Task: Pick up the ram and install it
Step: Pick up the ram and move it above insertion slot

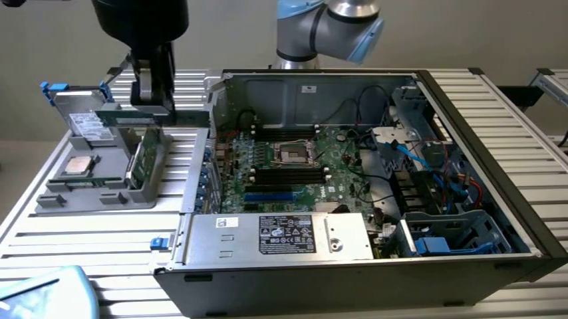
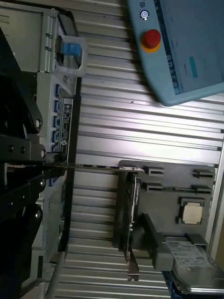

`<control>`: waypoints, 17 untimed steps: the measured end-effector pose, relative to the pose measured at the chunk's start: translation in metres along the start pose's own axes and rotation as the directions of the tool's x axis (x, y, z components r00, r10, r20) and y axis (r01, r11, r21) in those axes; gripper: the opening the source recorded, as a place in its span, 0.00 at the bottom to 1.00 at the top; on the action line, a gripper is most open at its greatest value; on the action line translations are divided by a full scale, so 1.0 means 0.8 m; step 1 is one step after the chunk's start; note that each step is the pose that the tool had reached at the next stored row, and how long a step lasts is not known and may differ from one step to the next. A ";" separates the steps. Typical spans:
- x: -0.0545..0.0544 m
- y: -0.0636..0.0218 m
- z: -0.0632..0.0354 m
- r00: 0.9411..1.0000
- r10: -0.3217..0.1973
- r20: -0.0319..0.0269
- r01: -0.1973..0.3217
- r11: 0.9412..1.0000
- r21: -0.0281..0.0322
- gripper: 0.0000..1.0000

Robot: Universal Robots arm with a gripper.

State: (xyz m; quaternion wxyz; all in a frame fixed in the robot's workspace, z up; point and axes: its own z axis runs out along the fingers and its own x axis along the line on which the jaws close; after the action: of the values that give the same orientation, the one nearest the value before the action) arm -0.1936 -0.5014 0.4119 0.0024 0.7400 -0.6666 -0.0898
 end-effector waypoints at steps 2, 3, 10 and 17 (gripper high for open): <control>0.001 -0.011 -0.004 1.000 0.000 0.003 0.000 1.000 0.000 0.14; 0.002 -0.016 -0.006 1.000 -0.001 0.005 0.001 1.000 0.000 0.14; 0.007 -0.055 -0.015 1.000 -0.002 0.016 0.002 1.000 0.001 0.14; 0.014 -0.093 -0.021 1.000 -0.003 0.021 0.003 1.000 0.001 0.14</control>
State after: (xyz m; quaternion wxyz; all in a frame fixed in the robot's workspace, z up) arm -0.1169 -0.5065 0.4180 -0.0052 0.7399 -0.6656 -0.0975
